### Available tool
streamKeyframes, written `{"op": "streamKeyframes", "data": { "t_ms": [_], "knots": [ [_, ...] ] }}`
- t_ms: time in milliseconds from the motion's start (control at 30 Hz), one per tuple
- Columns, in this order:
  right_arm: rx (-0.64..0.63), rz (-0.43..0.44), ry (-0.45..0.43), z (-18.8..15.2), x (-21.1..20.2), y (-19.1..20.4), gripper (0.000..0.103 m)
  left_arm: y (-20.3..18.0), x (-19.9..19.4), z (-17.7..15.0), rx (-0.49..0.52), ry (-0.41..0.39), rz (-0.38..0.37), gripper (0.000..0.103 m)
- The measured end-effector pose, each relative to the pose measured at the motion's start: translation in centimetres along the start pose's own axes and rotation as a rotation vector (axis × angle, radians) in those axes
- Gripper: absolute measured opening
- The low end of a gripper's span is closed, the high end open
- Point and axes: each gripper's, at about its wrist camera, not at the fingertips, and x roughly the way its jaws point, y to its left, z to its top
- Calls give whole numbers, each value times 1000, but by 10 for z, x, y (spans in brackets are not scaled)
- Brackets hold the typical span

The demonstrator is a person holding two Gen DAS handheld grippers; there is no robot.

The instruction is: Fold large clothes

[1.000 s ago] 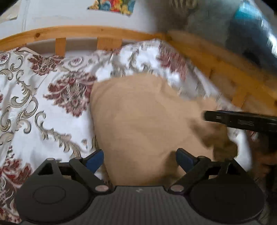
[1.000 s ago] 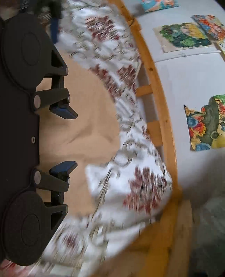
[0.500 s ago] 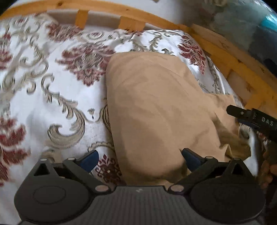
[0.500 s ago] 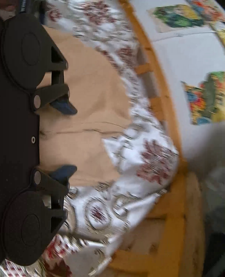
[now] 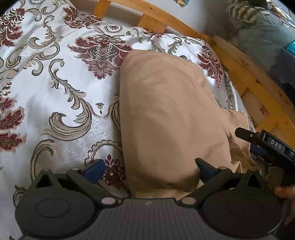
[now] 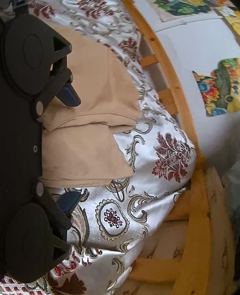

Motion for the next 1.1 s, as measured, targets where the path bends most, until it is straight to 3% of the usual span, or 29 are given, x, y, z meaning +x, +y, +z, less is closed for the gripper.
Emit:
{"op": "streamKeyframes", "data": {
  "t_ms": [800, 1100],
  "knots": [
    [-44, -15, 30, 0, 9, 1, 102, -2, -3, -2, 5, -19, 8, 103],
    [-37, 42, -55, 1, 31, -6, 99, -3, -5, -2, 14, -22, 13, 103]
  ]
}}
